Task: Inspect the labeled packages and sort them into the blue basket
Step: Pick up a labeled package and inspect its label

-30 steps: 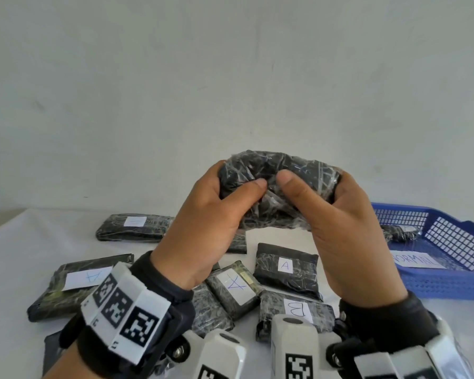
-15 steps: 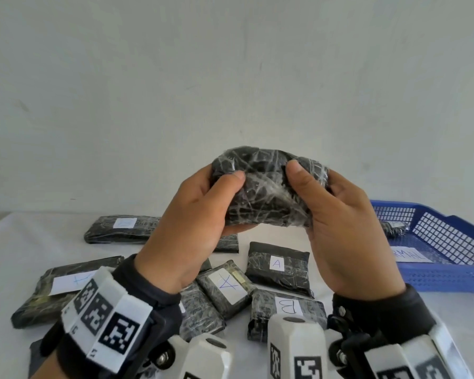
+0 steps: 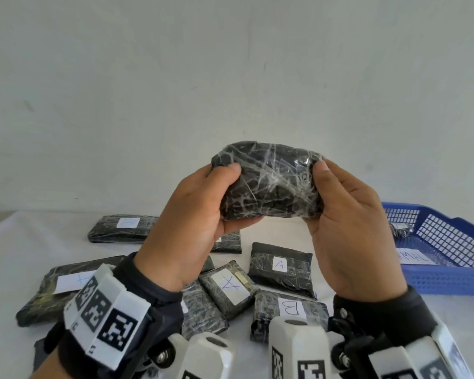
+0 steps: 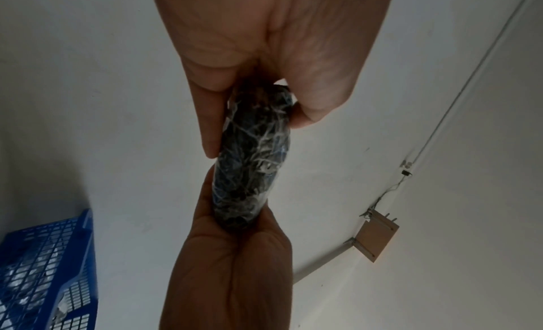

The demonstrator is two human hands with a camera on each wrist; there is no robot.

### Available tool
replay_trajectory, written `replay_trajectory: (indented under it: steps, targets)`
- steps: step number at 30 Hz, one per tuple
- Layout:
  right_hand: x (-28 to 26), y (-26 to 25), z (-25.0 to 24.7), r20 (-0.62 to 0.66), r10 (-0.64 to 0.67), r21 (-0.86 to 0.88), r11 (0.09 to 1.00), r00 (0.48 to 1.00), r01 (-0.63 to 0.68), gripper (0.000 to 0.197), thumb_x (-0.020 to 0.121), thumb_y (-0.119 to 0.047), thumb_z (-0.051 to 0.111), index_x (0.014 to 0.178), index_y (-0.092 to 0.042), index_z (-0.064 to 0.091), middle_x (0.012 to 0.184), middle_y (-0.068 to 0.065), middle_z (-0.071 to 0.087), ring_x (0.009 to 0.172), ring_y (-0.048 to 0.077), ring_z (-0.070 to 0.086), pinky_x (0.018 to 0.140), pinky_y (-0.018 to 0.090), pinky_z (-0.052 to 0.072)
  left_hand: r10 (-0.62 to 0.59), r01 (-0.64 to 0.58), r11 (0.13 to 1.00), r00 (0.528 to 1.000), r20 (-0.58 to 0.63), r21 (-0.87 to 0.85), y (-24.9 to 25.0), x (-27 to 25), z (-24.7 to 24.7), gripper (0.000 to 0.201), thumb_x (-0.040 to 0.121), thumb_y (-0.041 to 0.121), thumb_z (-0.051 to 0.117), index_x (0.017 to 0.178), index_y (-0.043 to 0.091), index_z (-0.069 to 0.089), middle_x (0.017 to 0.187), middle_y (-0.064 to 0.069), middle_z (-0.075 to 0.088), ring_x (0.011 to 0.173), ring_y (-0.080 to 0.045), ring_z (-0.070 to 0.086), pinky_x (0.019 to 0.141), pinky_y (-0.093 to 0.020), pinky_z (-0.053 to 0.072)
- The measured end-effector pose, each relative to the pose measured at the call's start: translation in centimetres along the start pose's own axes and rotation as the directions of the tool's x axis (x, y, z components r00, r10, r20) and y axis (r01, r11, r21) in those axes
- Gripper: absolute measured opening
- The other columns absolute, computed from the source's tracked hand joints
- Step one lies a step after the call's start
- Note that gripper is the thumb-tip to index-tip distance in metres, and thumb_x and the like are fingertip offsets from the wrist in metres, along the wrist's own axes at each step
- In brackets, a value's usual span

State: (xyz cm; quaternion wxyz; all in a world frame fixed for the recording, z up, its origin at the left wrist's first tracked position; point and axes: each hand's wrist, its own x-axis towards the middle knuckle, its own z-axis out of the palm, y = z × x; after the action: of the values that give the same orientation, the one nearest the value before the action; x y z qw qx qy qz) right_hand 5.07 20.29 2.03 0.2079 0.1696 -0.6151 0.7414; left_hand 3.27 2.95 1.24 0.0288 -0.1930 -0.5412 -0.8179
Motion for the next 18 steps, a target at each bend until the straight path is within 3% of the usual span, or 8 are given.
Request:
replay_trajectory:
  steps: [3, 5, 9, 11, 14, 18]
  targets:
    - [0.1, 0.0, 0.0, -0.005, 0.001, -0.076, 0.997, 1.000, -0.001, 0.038, 0.114, -0.027, 0.041, 0.107, -0.010, 0.074, 0.108, 0.009, 0.080, 0.107, 0.022, 0.075, 0.100, 0.041, 0.057, 0.002, -0.003, 0.995, 1.000, 0.011, 0.101, -0.3, -0.1, 0.2, 0.020, 0.104, 0.027, 0.057, 0.113, 0.015, 0.070, 0.108, -0.004, 0.080, 0.104, -0.019, 0.076, 0.083, -0.036, 0.064]
    - [-0.1, 0.1, 0.0, 0.021, -0.022, -0.165, 0.986, 1.000, 0.025, 0.042, 0.110, -0.038, 0.049, 0.113, -0.001, 0.068, 0.110, 0.024, 0.073, 0.109, 0.042, 0.069, 0.102, 0.059, 0.054, 0.019, -0.020, 0.990, 1.000, 0.003, 0.142, -0.4, -0.1, 0.2, 0.018, 0.105, 0.023, 0.054, 0.111, 0.018, 0.071, 0.106, 0.000, 0.080, 0.103, -0.017, 0.077, 0.085, -0.037, 0.064]
    - [-0.1, 0.1, -0.2, 0.020, -0.110, -0.281, 0.953, 0.994, 0.112, 0.036, 0.105, -0.036, 0.059, 0.104, -0.002, 0.069, 0.101, 0.028, 0.071, 0.099, 0.052, 0.064, 0.087, 0.069, 0.053, 0.030, -0.035, 0.988, 0.999, 0.036, 0.148, -0.5, -0.2, 0.6, 0.015, 0.096, 0.030, 0.064, 0.104, 0.021, 0.074, 0.105, -0.002, 0.080, 0.101, -0.018, 0.077, 0.083, -0.037, 0.064]
    - [-0.1, 0.0, -0.2, 0.023, -0.116, -0.281, 0.953, 0.993, 0.118, 0.038, 0.103, -0.039, 0.061, 0.105, -0.002, 0.069, 0.100, 0.027, 0.071, 0.095, 0.049, 0.065, 0.086, 0.068, 0.054, 0.049, -0.051, 0.987, 0.999, 0.021, 0.155, -0.6, -0.3, 0.7, 0.011, 0.102, 0.022, 0.064, 0.107, 0.019, 0.072, 0.104, -0.001, 0.080, 0.100, -0.017, 0.077, 0.080, -0.036, 0.064]
    - [-0.3, -0.2, 0.2, 0.054, -0.091, -0.265, 0.959, 0.994, 0.102, 0.039, 0.098, -0.042, 0.070, 0.119, -0.009, 0.069, 0.106, 0.006, 0.079, 0.102, 0.024, 0.075, 0.097, 0.053, 0.058, 0.070, -0.071, 0.983, 0.997, 0.011, 0.168, -0.6, -0.3, 0.6, 0.013, 0.103, 0.018, 0.060, 0.109, 0.018, 0.072, 0.103, -0.002, 0.080, 0.099, -0.017, 0.077, 0.081, -0.036, 0.064]
    - [-0.4, -0.1, 0.9, 0.040, -0.165, -0.267, 0.949, 0.985, 0.170, 0.024, 0.097, -0.025, 0.073, 0.117, -0.012, 0.070, 0.107, 0.001, 0.080, 0.102, 0.019, 0.076, 0.095, 0.046, 0.061, 0.064, -0.071, 0.977, 0.997, 0.043, 0.202, -0.2, -0.4, 0.5, 0.017, 0.100, 0.028, 0.062, 0.112, 0.023, 0.073, 0.107, -0.001, 0.079, 0.103, -0.016, 0.076, 0.087, -0.039, 0.064]
